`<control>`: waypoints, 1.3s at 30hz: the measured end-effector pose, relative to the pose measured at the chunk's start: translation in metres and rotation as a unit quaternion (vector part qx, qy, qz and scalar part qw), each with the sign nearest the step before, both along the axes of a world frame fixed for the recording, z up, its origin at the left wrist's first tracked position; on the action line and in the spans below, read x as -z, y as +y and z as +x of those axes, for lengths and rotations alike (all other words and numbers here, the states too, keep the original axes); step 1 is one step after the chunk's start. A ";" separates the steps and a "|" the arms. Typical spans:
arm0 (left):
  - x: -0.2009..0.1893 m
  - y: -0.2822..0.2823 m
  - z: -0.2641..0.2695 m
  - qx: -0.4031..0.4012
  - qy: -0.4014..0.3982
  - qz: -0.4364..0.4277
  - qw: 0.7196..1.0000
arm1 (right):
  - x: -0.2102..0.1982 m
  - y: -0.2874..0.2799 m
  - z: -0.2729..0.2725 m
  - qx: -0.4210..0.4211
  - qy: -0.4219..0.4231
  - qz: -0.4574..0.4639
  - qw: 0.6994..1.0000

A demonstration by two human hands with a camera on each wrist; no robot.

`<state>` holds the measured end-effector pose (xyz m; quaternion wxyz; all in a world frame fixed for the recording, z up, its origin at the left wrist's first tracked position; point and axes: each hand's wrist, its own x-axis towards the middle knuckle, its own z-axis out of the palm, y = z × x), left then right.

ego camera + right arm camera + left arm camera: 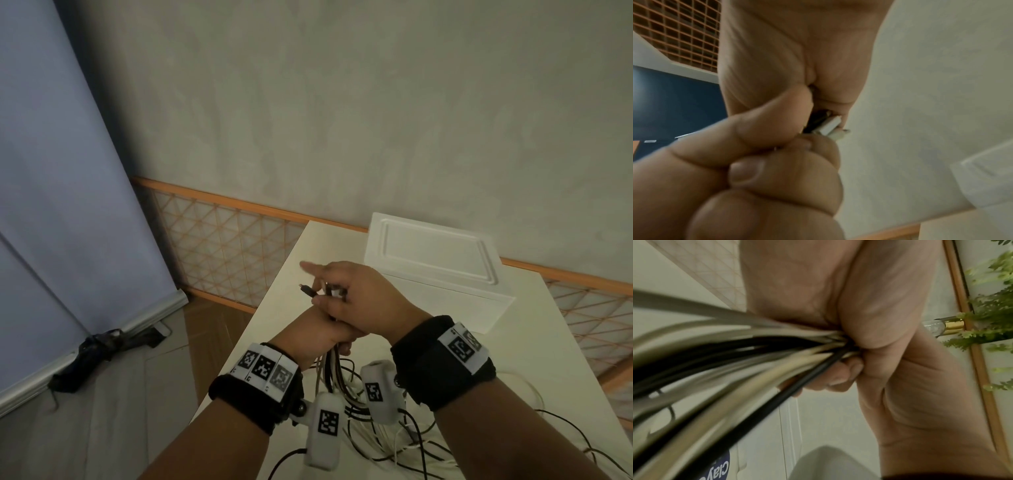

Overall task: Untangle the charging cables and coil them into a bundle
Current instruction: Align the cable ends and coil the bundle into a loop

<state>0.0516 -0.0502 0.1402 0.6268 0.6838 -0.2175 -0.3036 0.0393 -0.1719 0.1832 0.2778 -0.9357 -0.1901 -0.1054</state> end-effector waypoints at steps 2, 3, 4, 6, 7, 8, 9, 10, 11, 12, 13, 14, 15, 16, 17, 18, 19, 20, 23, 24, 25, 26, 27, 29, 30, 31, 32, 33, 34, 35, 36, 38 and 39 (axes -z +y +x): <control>0.003 0.001 0.001 -0.001 -0.016 0.024 1.000 | 0.000 0.000 -0.002 0.003 0.022 -0.035 0.999; 0.004 0.001 0.001 0.001 -0.017 0.036 0.999 | 0.001 0.000 -0.002 -0.002 0.029 -0.049 0.998; 0.005 0.000 0.001 0.007 -0.019 0.046 0.999 | -0.001 0.001 -0.003 -0.011 0.031 -0.056 0.998; 0.003 -0.001 -0.001 0.020 -0.035 0.071 0.997 | -0.002 0.003 -0.003 -0.015 0.023 -0.047 0.999; 0.002 -0.001 -0.002 0.017 -0.043 0.075 0.996 | -0.002 0.004 -0.003 -0.006 0.012 -0.034 0.999; 0.000 -0.002 -0.003 0.009 -0.037 0.067 0.997 | 0.001 0.005 -0.002 0.007 -0.003 -0.021 1.000; -0.001 -0.002 -0.004 -0.003 -0.021 0.055 0.998 | 0.003 0.006 -0.002 0.020 -0.022 -0.011 0.999; -0.002 -0.002 -0.004 -0.015 0.000 0.040 0.999 | 0.006 0.007 -0.003 0.027 -0.042 -0.009 0.999; -0.003 -0.002 -0.004 -0.020 0.018 0.019 0.999 | 0.009 0.007 -0.002 0.026 -0.066 -0.018 0.997; -0.002 -0.001 -0.004 -0.026 0.029 -0.001 0.999 | 0.011 0.006 -0.003 0.016 -0.092 -0.036 0.995; -0.001 -0.002 -0.005 -0.033 0.034 -0.025 0.999 | 0.012 0.005 -0.004 0.002 -0.106 -0.039 0.994; -0.001 -0.002 -0.005 -0.047 0.035 -0.048 0.997 | 0.011 0.003 -0.006 -0.012 -0.101 -0.013 0.995; 0.000 -0.002 -0.004 -0.060 0.032 -0.066 0.995 | 0.009 0.001 -0.008 -0.013 -0.072 0.041 0.996; 0.002 -0.003 -0.003 -0.071 0.028 -0.080 0.994 | 0.006 -0.001 -0.009 0.004 -0.030 0.116 0.993; 0.003 -0.004 -0.002 -0.078 0.027 -0.089 0.993 | 0.003 -0.004 -0.010 0.030 0.015 0.176 0.984; 0.004 -0.006 -0.001 -0.084 0.028 -0.092 0.992 | 0.002 -0.004 -0.010 0.054 0.054 0.209 0.975; 0.005 -0.007 -0.002 -0.089 0.024 -0.088 0.992 | 0.002 -0.003 -0.010 0.067 0.080 0.215 0.971; 0.006 -0.007 -0.002 -0.090 0.018 -0.076 0.993 | 0.003 0.000 -0.010 0.068 0.094 0.206 0.972; 0.009 -0.009 -0.004 -0.099 -0.016 -0.034 0.994 | 0.005 0.009 -0.011 0.046 0.067 0.119 0.990; 0.009 -0.009 -0.003 -0.103 -0.027 -0.024 0.994 | 0.005 0.010 -0.012 0.040 0.064 0.106 0.991; 0.011 -0.009 -0.002 -0.108 -0.023 -0.037 0.993 | 0.007 0.008 -0.013 0.033 0.071 0.119 0.990; 0.012 -0.009 0.000 -0.114 -0.005 -0.070 0.991 | 0.008 0.005 -0.015 0.025 0.089 0.166 0.982; 0.012 -0.009 0.002 -0.130 0.016 -0.111 0.985 | 0.010 0.003 -0.017 0.026 0.117 0.240 0.963; 0.013 -0.006 0.005 -0.173 0.068 -0.191 0.964 | 0.017 0.001 -0.020 0.049 0.185 0.345 0.919; 0.014 -0.006 0.007 -0.188 0.102 -0.219 0.952 | 0.021 0.005 -0.022 0.062 0.216 0.341 0.913; 0.015 -0.007 0.009 -0.200 0.131 -0.233 0.943 | 0.025 0.010 -0.023 0.066 0.238 0.314 0.917; 0.016 -0.007 0.011 -0.209 0.154 -0.235 0.937 | 0.030 0.015 -0.024 0.064 0.250 0.289 0.922; 0.016 -0.008 0.011 -0.215 0.168 -0.227 0.935 | 0.035 0.021 -0.024 0.066 0.249 0.271 0.927; 0.017 -0.008 0.012 -0.214 0.181 -0.220 0.934 | 0.037 0.024 -0.025 0.072 0.246 0.260 0.931; 0.019 -0.007 0.012 -0.208 0.192 -0.215 0.935 | 0.039 0.025 -0.024 0.076 0.241 0.246 0.936; 0.020 -0.006 0.012 -0.198 0.207 -0.216 0.933 | 0.041 0.025 -0.024 0.079 0.231 0.222 0.944; 0.023 -0.003 0.012 -0.172 0.209 -0.215 0.938 | 0.043 0.022 -0.023 0.082 0.195 0.166 0.963; 0.026 -0.001 0.013 -0.158 0.192 -0.215 0.944 | 0.045 0.020 -0.023 0.089 0.185 0.149 0.967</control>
